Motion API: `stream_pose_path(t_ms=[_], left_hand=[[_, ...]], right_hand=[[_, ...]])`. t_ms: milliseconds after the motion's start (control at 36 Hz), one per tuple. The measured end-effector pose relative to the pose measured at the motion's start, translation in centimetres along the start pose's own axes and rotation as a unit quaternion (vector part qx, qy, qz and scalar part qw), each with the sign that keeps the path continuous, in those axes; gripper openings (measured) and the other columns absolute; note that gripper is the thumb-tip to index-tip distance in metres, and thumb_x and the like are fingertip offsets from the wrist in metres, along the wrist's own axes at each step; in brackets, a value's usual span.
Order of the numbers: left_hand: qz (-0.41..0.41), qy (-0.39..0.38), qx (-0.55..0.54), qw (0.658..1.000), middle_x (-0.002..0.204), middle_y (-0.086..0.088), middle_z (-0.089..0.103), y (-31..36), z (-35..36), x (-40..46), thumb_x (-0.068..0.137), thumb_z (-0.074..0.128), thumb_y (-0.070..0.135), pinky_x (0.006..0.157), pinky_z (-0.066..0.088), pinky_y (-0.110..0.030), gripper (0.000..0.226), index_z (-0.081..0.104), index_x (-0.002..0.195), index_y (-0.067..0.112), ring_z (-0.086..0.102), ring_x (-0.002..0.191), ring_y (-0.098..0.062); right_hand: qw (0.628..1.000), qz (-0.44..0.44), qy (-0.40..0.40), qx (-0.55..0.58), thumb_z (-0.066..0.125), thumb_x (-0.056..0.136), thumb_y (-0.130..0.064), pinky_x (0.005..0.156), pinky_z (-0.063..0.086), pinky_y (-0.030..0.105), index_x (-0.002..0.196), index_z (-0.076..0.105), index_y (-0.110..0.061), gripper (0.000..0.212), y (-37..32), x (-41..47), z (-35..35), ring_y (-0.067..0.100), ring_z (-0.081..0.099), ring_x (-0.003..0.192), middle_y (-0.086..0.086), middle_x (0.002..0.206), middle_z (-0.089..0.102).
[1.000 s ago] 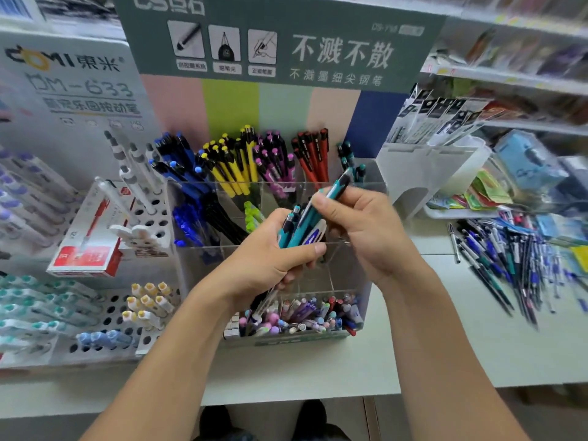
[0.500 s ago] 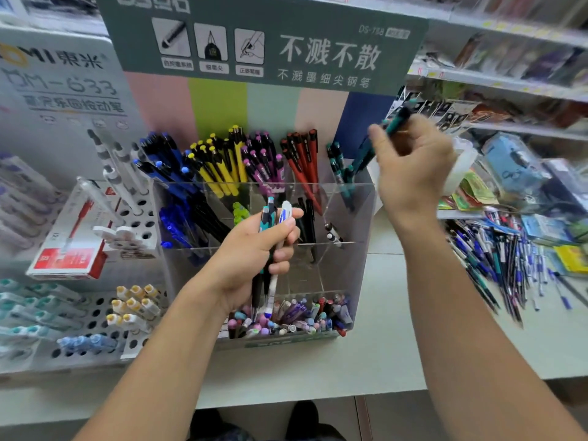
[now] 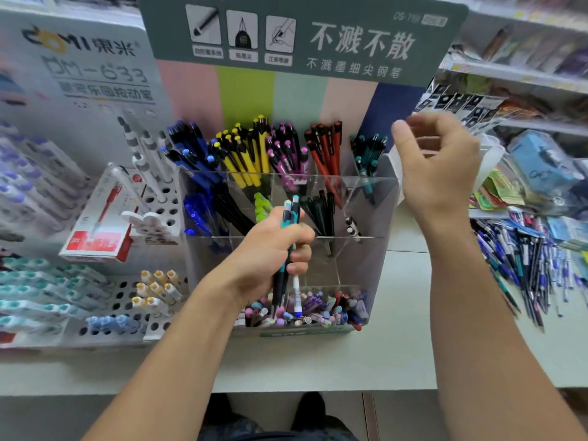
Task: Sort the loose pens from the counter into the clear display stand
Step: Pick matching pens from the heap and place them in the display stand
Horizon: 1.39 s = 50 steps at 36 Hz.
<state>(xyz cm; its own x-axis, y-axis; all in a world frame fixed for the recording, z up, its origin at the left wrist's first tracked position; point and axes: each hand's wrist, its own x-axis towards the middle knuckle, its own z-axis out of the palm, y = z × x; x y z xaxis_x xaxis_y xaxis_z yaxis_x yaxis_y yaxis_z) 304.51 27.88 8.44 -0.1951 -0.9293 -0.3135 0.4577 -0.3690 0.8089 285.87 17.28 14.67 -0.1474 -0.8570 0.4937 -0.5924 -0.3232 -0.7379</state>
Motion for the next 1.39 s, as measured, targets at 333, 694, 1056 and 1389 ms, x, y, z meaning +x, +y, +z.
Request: stream_pose_path(t_ms=[333, 694, 1056, 1389], left_hand=[[0.116, 0.032, 0.337, 0.934, 0.088, -0.004, 0.046, -1.7, 2.1, 1.2, 0.093, 0.062, 0.004, 0.051, 0.038, -0.023, 0.041, 0.028, 0.102, 0.025, 0.047, 0.062, -0.004], [0.119, 0.018, 0.387, 0.914, 0.090, 0.000, 0.053, -1.3, 3.2, 1.5, 0.089, 0.067, 0.004, 0.050, 0.043, -0.022, 0.043, 0.032, 0.108, 0.018, 0.054, 0.059, 0.003], [0.058, 0.059, -0.020, 0.996, 0.068, -0.001, 0.043, 0.9, 2.1, 1.8, 0.104, 0.028, 0.016, 0.041, 0.021, -0.019, 0.025, 0.051, 0.092, 0.012, 0.029, 0.048, -0.009], [0.129, 0.118, 0.013, 0.985, 0.085, -0.003, 0.073, -0.2, 2.0, 1.0, 0.107, 0.042, 0.006, 0.069, 0.055, -0.024, 0.020, 0.050, 0.124, 0.012, 0.067, 0.076, -0.014]], right_hand=[[0.941, 0.164, -0.261, 0.141, 0.075, 0.091, -0.025, 0.063, 0.047, 0.039, 0.074, 0.076, -0.010, 0.022, -0.9, -9.9, 1.3, 0.014, 0.056, 0.063, 0.011, 0.070, 0.070], [0.906, 0.242, -0.247, 0.244, 0.072, 0.092, -0.011, 0.041, 0.038, 0.013, 0.097, 0.069, 0.004, 0.017, -1.1, -8.9, -0.1, 0.002, 0.049, 0.040, -0.001, 0.058, 0.063], [0.990, -0.085, 0.092, 0.072, 0.078, 0.087, -0.030, 0.070, 0.055, 0.023, 0.098, 0.068, -0.011, 0.024, -0.2, 2.5, -5.5, 0.006, 0.068, 0.077, -0.005, 0.087, 0.069], [0.963, -0.174, -0.190, -0.084, 0.080, 0.084, -0.019, 0.081, 0.045, 0.015, 0.120, 0.065, -0.013, 0.040, 1.9, 3.9, -1.1, 0.011, 0.058, 0.081, 0.000, 0.099, 0.069]])
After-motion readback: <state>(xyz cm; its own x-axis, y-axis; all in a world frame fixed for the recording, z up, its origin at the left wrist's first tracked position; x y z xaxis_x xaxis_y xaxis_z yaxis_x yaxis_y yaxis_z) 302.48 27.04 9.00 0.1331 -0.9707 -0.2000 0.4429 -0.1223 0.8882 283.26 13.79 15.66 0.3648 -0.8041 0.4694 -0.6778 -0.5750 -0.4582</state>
